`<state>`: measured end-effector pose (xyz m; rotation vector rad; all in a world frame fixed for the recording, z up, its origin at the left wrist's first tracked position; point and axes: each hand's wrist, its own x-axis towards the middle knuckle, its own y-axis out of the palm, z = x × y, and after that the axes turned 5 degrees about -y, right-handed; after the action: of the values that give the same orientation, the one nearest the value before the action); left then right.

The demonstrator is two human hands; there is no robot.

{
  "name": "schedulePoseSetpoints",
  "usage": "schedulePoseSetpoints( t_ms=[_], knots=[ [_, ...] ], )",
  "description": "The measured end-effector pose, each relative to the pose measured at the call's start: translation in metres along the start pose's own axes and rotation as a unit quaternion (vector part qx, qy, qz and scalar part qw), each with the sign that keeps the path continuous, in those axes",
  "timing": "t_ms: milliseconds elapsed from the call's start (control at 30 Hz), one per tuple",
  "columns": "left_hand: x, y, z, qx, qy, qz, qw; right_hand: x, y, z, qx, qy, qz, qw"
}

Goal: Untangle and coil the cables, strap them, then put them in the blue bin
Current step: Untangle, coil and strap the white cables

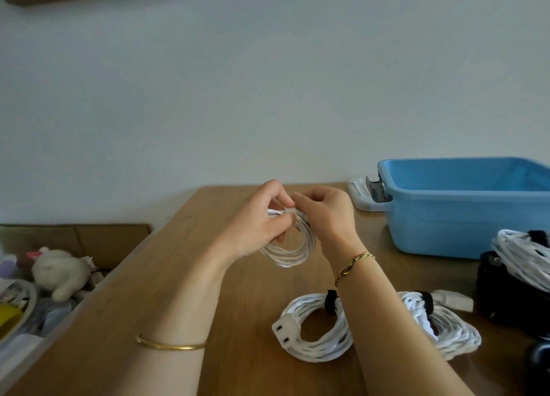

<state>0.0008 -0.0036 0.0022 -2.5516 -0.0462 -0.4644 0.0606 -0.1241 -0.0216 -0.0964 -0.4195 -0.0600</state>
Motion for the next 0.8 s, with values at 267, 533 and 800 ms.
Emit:
schedulePoseSetpoints(
  t_ms=[267,533,800],
  knots=[
    [0.001,-0.001,0.004,0.015,-0.025,-0.007,1.000,0.000,0.000,-0.005,-0.001,0.006,-0.023,1.000],
    [0.001,0.002,0.003,0.011,-0.024,0.006,1.000,0.002,-0.001,-0.005,-0.001,0.012,-0.004,1.000],
    [0.004,0.011,0.007,-0.015,-0.027,0.021,0.999,-0.002,0.000,0.000,-0.013,-0.006,0.014,1.000]
  ],
)
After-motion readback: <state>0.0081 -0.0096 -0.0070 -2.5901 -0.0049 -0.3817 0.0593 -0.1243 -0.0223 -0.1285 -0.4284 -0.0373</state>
